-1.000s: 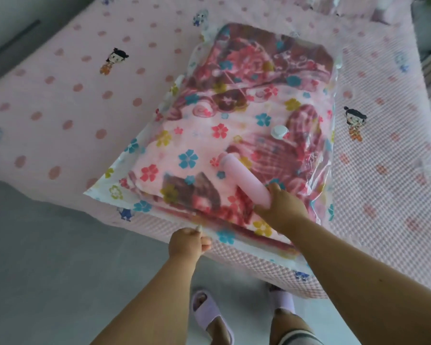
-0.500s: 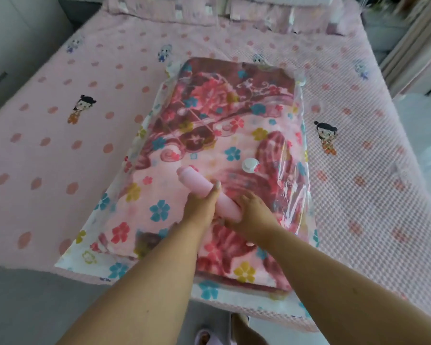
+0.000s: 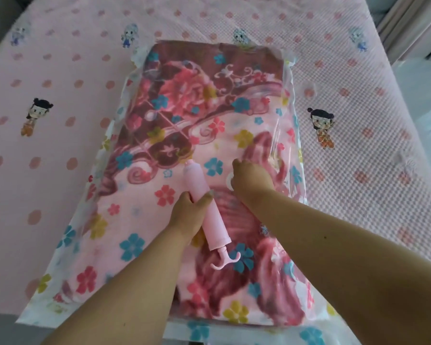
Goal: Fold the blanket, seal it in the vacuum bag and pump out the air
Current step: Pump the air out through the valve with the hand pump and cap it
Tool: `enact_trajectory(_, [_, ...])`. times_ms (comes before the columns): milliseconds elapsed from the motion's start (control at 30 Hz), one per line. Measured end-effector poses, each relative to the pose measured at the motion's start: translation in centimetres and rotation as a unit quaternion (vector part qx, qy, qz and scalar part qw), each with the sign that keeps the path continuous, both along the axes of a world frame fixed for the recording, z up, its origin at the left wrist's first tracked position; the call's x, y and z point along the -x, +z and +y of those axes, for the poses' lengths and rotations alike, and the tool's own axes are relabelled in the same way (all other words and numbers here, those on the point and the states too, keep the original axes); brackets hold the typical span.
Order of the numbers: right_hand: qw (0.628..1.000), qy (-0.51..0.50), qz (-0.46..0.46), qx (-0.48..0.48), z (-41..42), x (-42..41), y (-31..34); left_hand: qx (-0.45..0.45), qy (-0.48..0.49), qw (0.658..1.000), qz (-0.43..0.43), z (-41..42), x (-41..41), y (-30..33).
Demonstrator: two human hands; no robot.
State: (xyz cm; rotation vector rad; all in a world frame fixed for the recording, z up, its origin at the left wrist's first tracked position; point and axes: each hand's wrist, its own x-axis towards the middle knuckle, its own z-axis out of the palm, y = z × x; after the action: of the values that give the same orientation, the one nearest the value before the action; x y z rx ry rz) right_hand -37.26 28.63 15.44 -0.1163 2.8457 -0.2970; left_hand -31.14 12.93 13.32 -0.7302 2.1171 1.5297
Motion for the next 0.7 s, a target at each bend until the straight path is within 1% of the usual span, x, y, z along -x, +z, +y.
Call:
enact_trajectory(67, [1.0,0.025,0.001,-0.007,0.3,0.3,0.3,0.003,-0.011,1.0,0.009,-0.2,0.3,-0.3])
enact_trajectory(167, [0.999,0.032,-0.004,-0.016,0.2,-0.1,0.5,0.007,-0.026,0.999,0.02,-0.4,0.7,-0.6])
enact_trajectory(233, [0.999,0.03,-0.022,-0.027,-0.3,-0.1,0.3,-0.001,-0.034,0.999,0.019,-0.5,0.8,-0.6])
enact_trajectory(367, [0.999,0.013,-0.037,-0.019,-0.7,0.2,0.4,-0.014,-0.052,0.998,0.012,-1.1,1.0,-0.7])
enact_trajectory(467, [0.998,0.02,-0.051,-0.017,-0.6,0.5,0.8,-0.026,-0.069,0.997,0.008,-1.4,1.0,-0.7])
enact_trajectory(600, [0.994,0.075,-0.064,-0.038,-0.2,0.6,1.5,-0.045,-0.076,0.996,0.001,-1.5,0.9,-0.4])
enact_trajectory(700, [0.984,0.164,-0.036,-0.051,0.0,0.6,1.8,-0.06,-0.084,0.995,-0.011,-1.8,0.8,-0.1])
